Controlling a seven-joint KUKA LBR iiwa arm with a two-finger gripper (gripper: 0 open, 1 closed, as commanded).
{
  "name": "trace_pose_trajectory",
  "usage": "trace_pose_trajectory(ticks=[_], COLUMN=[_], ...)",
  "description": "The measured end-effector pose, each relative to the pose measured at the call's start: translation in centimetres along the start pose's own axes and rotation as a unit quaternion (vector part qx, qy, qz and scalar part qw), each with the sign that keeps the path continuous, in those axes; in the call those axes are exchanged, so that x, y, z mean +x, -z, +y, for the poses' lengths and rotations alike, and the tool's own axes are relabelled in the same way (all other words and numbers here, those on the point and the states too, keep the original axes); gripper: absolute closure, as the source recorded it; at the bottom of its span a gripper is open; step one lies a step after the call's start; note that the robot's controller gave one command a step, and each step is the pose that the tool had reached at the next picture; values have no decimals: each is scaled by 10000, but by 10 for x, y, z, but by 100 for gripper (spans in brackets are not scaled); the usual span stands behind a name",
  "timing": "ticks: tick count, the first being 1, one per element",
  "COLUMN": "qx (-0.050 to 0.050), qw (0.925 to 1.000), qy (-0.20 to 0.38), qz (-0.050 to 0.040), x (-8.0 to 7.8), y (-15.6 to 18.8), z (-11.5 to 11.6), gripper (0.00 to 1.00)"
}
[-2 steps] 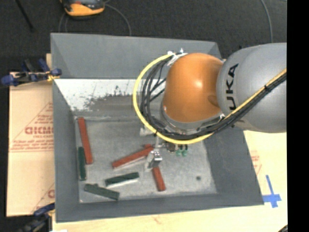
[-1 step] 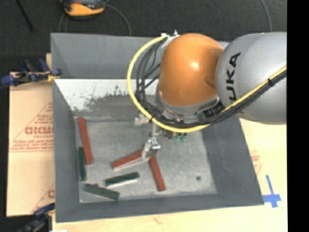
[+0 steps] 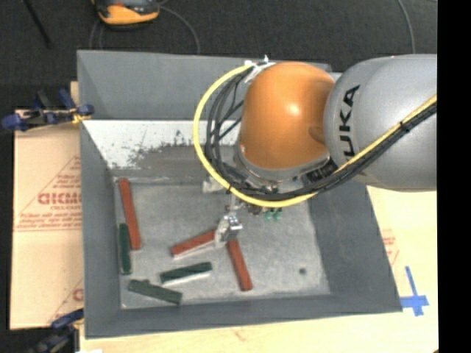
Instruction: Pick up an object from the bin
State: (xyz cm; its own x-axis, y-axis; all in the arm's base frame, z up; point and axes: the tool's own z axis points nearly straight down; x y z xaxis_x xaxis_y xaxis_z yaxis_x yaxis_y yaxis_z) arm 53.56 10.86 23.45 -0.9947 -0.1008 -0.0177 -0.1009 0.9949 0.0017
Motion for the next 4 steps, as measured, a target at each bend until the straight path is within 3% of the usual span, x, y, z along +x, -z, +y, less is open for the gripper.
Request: trace_pose_trajectory(ticks=[1,2,3,4], qx=[5,7,-3,-4], qw=[9999,9944,9893,9894], qy=[113,1050,1453,1449], qz=[50,66,133,130], x=[-8,-5,-30,-30], y=[-63,-116,-155,-155], z=[-29,-33,-27,-27], gripper=[0,0,100,100])
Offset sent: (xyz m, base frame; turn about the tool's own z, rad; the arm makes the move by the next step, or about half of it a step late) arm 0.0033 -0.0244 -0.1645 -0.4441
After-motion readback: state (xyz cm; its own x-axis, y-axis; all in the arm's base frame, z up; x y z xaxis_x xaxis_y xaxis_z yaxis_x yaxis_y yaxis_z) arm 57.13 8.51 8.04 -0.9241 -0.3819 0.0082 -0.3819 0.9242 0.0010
